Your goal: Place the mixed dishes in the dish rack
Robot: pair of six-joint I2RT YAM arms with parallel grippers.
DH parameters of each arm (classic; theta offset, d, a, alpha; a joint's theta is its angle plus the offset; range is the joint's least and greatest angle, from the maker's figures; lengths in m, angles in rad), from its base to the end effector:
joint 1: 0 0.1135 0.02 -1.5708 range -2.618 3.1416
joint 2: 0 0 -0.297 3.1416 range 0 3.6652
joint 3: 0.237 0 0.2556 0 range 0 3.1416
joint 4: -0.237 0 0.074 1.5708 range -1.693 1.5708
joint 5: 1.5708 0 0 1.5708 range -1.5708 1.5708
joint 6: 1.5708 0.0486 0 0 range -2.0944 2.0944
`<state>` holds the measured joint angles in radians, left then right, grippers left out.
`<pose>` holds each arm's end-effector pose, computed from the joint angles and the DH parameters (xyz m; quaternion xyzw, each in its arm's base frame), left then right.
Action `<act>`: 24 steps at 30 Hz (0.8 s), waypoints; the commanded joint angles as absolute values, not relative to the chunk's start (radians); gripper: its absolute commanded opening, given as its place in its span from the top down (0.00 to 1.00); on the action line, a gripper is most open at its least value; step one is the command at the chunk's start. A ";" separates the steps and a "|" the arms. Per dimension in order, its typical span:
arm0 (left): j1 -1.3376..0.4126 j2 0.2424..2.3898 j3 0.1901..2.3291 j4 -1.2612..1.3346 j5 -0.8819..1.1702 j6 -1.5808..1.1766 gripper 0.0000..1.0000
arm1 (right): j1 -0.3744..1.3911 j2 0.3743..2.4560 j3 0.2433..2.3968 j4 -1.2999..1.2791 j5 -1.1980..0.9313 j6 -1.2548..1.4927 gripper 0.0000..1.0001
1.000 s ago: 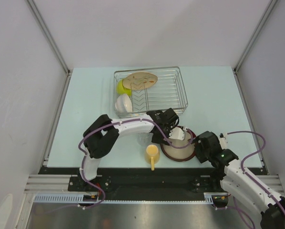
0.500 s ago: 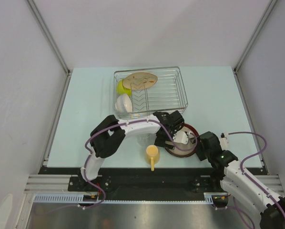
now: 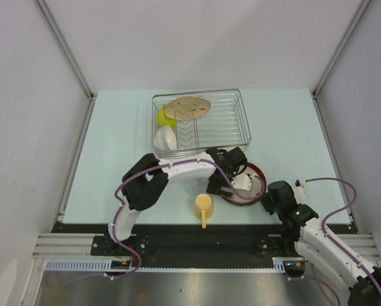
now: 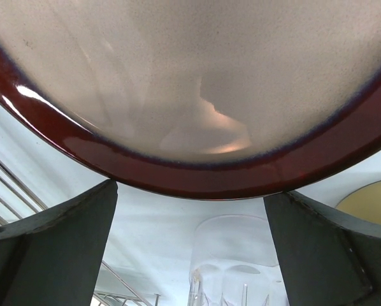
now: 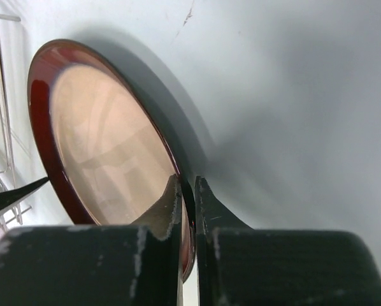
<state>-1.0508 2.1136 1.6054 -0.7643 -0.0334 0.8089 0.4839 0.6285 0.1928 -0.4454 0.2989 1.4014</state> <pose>0.2278 -0.3947 0.1822 0.7910 0.5932 -0.0015 0.1495 0.1013 0.0371 0.1447 0.4572 0.8121 0.1881 0.3098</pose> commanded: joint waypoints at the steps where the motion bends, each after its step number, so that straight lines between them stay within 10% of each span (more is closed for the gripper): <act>1: -1.106 2.045 1.644 -0.640 0.123 0.744 0.00 | 0.515 0.546 0.225 -0.509 0.235 1.445 1.00; 24: -0.936 1.620 1.805 -0.883 0.083 0.575 0.00 | 0.666 0.712 0.814 -0.634 0.538 0.812 1.00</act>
